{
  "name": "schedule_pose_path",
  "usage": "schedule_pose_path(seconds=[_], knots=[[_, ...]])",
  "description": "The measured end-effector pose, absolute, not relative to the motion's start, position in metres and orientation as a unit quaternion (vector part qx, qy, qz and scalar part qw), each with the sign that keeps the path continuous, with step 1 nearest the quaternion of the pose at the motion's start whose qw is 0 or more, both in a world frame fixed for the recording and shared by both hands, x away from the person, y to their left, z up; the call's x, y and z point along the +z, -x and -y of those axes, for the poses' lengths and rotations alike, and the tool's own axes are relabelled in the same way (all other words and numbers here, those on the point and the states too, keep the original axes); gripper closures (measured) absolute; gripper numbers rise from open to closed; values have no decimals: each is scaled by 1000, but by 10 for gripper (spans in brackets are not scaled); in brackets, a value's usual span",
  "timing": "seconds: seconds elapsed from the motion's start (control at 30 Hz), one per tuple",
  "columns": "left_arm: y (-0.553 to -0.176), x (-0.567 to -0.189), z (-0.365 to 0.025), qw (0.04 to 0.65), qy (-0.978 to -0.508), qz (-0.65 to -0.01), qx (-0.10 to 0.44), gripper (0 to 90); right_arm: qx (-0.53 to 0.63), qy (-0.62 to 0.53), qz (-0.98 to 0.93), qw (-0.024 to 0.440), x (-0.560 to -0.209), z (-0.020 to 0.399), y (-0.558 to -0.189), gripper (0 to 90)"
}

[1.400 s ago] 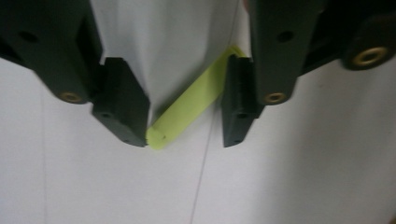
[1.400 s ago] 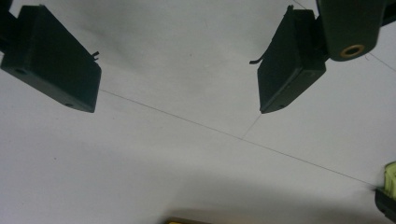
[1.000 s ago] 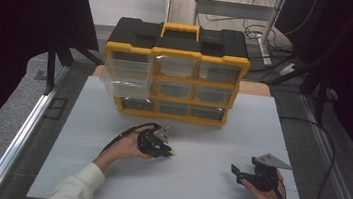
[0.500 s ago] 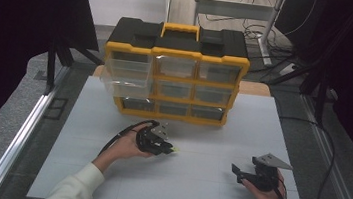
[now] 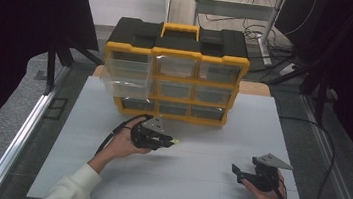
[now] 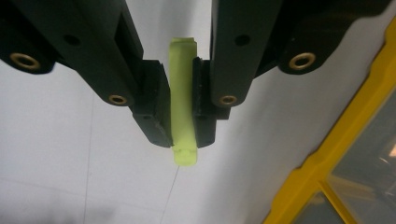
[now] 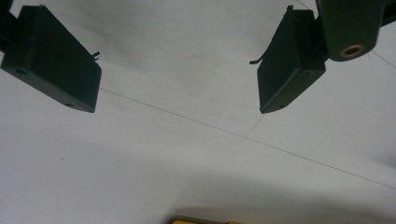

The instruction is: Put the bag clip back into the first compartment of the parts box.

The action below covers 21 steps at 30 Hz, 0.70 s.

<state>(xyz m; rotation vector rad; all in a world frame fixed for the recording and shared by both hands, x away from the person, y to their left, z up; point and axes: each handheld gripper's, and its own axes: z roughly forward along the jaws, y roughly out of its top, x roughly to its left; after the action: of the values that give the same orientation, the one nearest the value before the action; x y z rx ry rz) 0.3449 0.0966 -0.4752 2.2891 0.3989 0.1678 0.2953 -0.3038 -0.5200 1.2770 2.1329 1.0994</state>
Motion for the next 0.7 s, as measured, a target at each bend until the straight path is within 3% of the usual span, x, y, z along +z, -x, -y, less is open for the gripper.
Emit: schedule_pose_path(seconds=[0.7], knots=[[-330,-452,-112,427,-883,-174,89,777,393,-461,-767,213,-520,304,-295,139]])
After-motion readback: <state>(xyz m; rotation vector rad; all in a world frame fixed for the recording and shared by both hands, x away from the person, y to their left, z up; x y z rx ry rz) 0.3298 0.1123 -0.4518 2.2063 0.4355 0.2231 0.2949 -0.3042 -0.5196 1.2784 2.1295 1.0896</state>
